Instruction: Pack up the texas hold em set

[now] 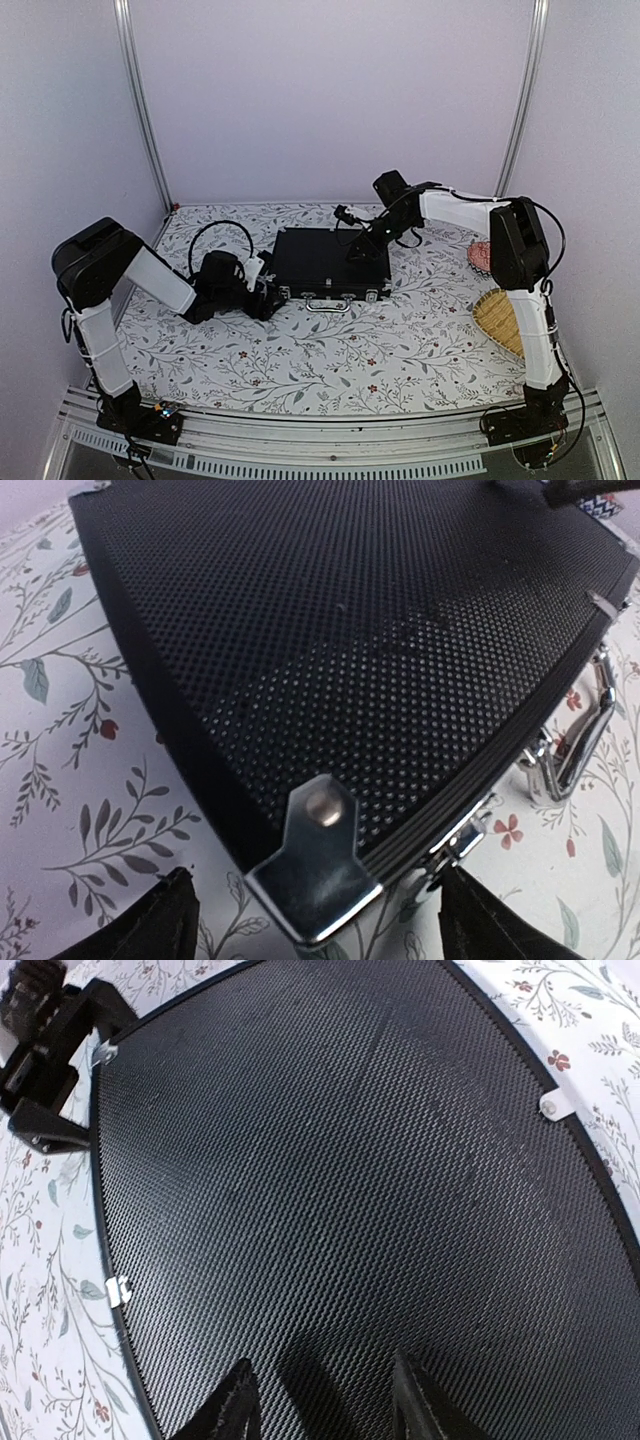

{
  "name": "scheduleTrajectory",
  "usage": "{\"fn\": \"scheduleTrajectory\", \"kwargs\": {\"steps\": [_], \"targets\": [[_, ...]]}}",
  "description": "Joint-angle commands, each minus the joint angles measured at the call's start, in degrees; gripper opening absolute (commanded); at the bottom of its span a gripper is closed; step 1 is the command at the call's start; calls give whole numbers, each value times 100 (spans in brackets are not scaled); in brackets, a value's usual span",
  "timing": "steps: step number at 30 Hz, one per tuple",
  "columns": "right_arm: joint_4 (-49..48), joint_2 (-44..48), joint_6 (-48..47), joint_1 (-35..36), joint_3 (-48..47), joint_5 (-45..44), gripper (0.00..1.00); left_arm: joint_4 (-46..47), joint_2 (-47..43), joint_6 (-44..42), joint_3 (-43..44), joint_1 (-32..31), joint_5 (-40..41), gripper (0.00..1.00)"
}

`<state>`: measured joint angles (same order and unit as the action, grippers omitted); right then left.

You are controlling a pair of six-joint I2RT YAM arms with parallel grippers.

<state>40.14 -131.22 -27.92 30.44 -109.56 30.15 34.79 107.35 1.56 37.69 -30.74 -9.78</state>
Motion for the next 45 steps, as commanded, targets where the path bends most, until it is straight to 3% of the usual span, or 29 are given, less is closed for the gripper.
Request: {"fn": "scheduleTrajectory", "kwargs": {"steps": [1,9,15,19,26,33,41,45], "targets": [[370,-1015,152,-60,-1159,-166,50,115,224,-324,252,23,-68,80],[-169,-2090,961,-64,-2308,203,57,6,441,-580,497,-38,190,71],[201,-2354,871,-51,-2155,573,56,-353,751,-901,907,-171,464,42],[211,-2374,824,-46,-1930,755,55,-449,863,-904,1091,-207,570,33],[228,-2223,888,-42,-1925,900,54,-591,702,-856,1051,-301,819,43],[108,-1496,933,-75,-1752,561,56,-1209,-336,-483,630,-546,1292,55],[-549,577,950,-363,-242,135,62,-2675,-1487,76,1048,-573,1879,74],[-1119,1676,1046,-592,810,-3,65,-3397,-1845,255,1504,-557,2252,90]]}}
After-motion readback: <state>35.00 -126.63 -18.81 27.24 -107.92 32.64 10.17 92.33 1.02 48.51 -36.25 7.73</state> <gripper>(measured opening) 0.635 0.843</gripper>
